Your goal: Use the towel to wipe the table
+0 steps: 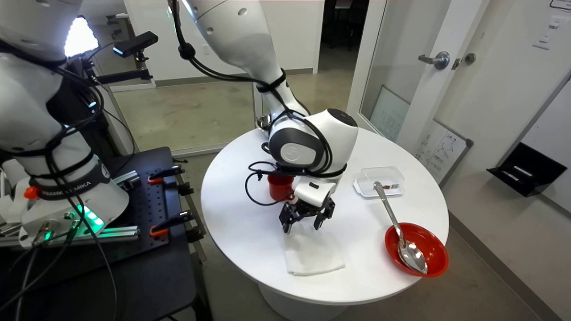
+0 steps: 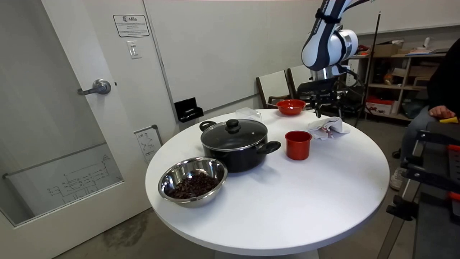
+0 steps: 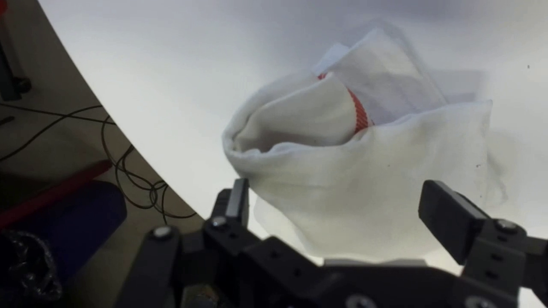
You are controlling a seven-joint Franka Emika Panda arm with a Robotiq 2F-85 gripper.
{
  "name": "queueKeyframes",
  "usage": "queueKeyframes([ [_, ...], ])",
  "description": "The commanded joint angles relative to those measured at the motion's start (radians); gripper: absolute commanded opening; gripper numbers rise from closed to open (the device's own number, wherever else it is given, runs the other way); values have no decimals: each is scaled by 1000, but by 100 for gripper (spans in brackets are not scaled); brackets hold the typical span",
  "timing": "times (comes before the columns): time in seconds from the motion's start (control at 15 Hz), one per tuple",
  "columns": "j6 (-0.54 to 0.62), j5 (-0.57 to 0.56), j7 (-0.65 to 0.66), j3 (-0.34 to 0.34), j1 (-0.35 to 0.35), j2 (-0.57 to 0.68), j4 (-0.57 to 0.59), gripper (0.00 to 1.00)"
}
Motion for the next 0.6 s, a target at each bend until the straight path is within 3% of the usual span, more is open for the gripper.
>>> queueKeyframes([
  [0.0, 95, -9, -26, -13, 58, -69, -99, 100],
  [0.2, 158, -21, 43, -49, 129, -75, -143, 100],
  [0.53, 104, -16, 129, -103, 178, -74, -170, 100],
])
